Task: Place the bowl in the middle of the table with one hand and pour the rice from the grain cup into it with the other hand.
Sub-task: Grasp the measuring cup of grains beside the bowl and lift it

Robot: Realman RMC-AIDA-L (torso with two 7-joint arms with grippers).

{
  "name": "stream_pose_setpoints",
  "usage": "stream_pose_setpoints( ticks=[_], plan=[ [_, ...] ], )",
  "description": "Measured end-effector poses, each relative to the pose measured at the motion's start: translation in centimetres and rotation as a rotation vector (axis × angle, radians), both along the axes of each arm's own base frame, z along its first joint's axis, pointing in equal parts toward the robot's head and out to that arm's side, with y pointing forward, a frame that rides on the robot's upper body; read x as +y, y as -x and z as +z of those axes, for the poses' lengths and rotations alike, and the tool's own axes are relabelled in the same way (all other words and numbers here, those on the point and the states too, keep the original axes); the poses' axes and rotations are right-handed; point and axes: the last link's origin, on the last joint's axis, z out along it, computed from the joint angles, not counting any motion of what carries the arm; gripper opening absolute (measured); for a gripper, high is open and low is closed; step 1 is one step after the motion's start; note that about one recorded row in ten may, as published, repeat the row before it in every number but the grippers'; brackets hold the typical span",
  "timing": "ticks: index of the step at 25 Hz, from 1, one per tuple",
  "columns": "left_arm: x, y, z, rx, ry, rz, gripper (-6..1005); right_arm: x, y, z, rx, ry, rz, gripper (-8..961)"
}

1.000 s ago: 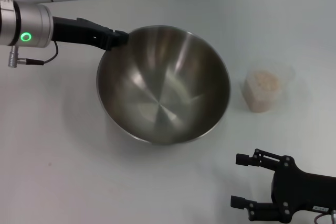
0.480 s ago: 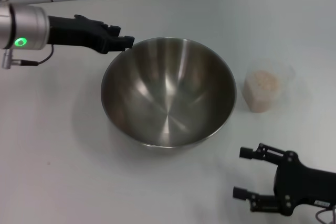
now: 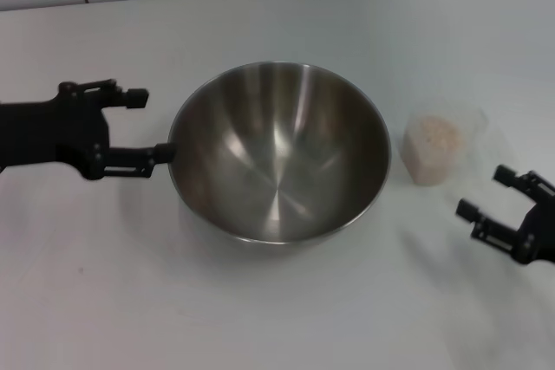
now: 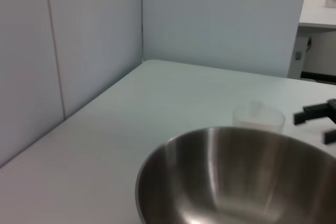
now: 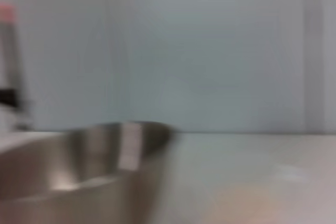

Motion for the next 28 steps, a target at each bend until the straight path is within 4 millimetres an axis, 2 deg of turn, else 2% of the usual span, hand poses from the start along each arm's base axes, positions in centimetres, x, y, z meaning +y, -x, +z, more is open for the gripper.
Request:
stream_pose_setpoints(
  ticks=[1,2,8,18,28],
  plan=[
    [-0.4,0.5,0.1,-0.002,-0.003,0.01,870,0.3,-0.6,0.2,-0.015,-0.033,-0.048,845],
    [-0.6,0.9,0.2,-0.002,-0.006,0.021,870,0.9,-1.5,0.5,-0.038,-0.077,-0.113,844],
    [-1.1,1.5,0.1,-0.002,-0.005,0.036,870,2.8,-2.0,0.7,-0.076,-0.118,-0.176,844],
    [-0.9,1.3,-0.1,0.006,0.003,0.029,869,6.2,-0.9,0.4,-0.097,-0.114,-0.152,845],
    [-0.9,1.2,-0.1,0.008,0.007,0.03,870,8.3,0.2,0.5,-0.118,-0.123,-0.108,844]
  ],
)
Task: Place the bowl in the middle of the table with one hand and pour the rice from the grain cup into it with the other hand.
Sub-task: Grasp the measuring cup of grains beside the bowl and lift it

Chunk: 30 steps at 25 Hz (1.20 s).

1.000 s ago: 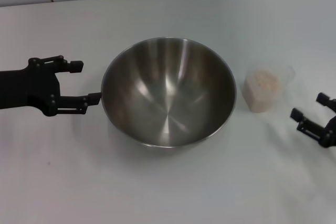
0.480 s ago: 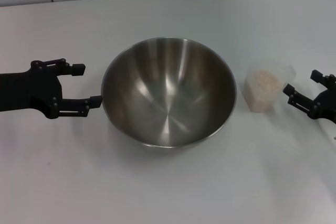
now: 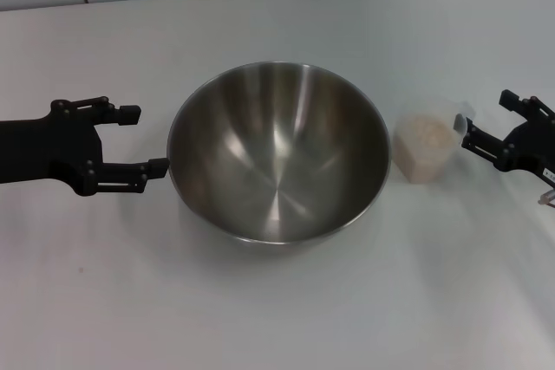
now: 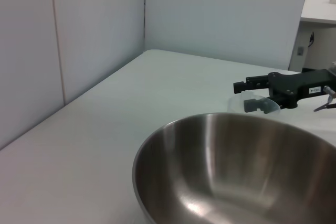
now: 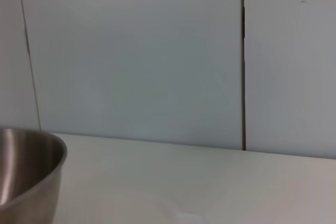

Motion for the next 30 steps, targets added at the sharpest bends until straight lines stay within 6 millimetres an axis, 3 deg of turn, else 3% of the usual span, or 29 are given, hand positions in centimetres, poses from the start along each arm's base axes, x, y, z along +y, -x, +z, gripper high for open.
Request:
stream_pose_setpoints(
  ticks=[9,15,19,25,30],
  plan=[
    [-0.1,-0.1,-0.2,0.004,0.01,-0.001,869,1.2,0.5,0.0,-0.036,-0.032,0.018,845],
    [-0.1,-0.1,-0.2,0.003,0.012,-0.001,869,1.1,1.0,-0.6,-0.053,-0.023,0.048,784],
    [0.0,-0.2,-0.2,0.003,0.012,-0.006,869,1.0,1.6,-1.6,-0.082,-0.021,0.086,564],
    [0.0,-0.4,-0.3,0.007,0.02,-0.015,869,1.1,1.8,-1.9,-0.078,-0.018,0.094,315],
    [-0.1,-0.6,-0.6,0.013,0.032,-0.024,870,1.2,2.0,-2.0,-0.076,-0.024,0.098,193]
  ],
)
